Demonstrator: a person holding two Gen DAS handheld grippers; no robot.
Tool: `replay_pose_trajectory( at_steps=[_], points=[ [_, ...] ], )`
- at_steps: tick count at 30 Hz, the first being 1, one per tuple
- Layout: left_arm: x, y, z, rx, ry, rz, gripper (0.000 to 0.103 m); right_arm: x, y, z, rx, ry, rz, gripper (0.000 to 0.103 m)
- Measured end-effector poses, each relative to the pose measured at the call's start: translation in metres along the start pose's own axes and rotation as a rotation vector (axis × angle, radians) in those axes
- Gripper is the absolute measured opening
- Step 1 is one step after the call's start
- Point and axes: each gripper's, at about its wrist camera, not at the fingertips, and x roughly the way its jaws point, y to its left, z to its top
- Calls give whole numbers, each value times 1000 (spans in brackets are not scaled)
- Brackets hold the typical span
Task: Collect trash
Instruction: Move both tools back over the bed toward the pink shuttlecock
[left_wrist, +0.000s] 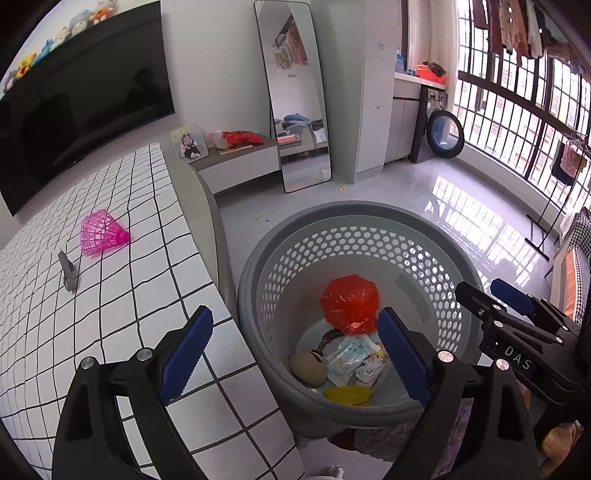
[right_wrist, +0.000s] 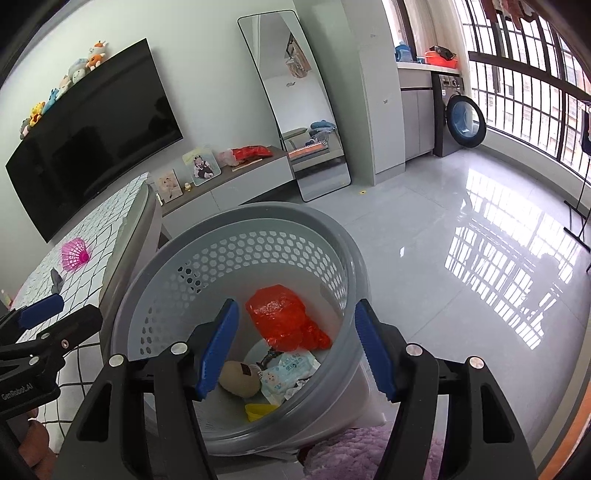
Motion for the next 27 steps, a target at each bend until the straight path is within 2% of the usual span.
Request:
replay_pose_trajectory(
  at_steps=[7,17,27],
  points=[
    [-11,7,-2,-16,-24,2,94,-5,6,-2,-29,-31,-34,70],
    [-37,32,1,-77,-80,23,97,-22,13,1,-32,-72,-27,75],
    [-61,73,-5,-143,-124,67,97,-45,63,10,-118,-110,4,77]
  ],
)
